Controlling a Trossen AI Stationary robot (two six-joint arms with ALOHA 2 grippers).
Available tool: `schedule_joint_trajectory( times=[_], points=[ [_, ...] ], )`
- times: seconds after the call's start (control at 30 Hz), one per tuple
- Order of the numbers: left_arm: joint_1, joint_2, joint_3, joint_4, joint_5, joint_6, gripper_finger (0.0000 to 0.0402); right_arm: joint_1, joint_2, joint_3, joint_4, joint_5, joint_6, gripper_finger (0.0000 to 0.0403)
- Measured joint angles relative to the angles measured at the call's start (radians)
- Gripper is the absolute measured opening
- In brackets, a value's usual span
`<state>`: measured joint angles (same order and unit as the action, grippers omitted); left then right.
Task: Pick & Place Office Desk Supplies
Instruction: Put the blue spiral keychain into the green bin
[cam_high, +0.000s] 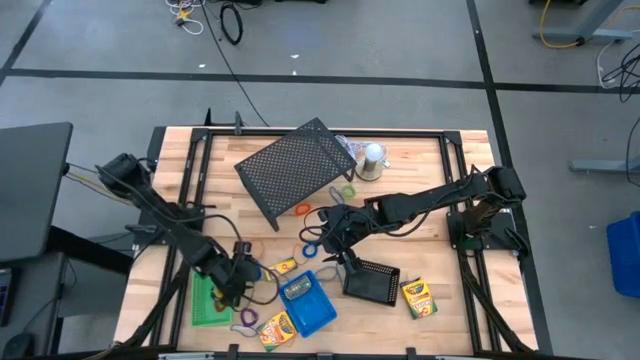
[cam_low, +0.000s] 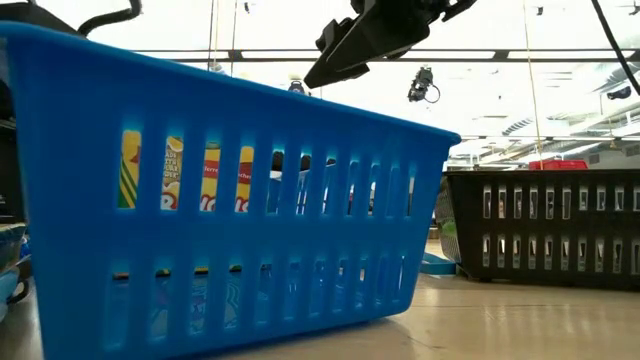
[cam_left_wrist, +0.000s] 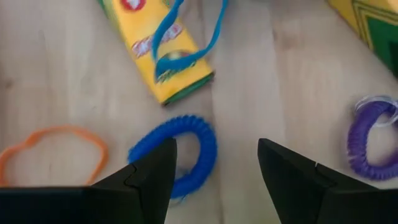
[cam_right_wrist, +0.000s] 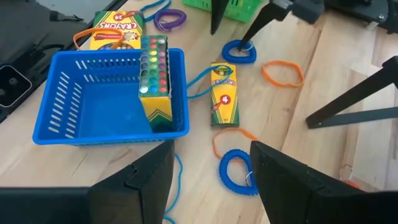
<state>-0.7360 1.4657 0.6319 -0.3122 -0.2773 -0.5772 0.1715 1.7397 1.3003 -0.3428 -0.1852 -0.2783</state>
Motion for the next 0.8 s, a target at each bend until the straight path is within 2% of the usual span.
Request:
schedule_joint_trajectory(
  times=[0.27,0.5,0.63,0.8],
  points=[
    [0.022,0.077,0.003,0.008,0.008,0.003,0.0233,0.0,0.0,0.0,-0.01,0.0,0.0,0.0217],
    [0.025,0.087,0.003,0.006,0.012,-0.001,0.0218,0.0,0.0,0.0,-0.013,0.0,-0.004,0.0217],
    [0.025,0.088,0.003,0.006,0.014,-0.002,0.0184,0.0,0.0,0.0,-0.013,0.0,-0.008,0.0217],
    [0.024,0.089,0.003,0.011,-0.001,-0.014,0.0108,0.0,0.0,0.0,-0.013,0.0,-0.008,0.0217]
  ],
)
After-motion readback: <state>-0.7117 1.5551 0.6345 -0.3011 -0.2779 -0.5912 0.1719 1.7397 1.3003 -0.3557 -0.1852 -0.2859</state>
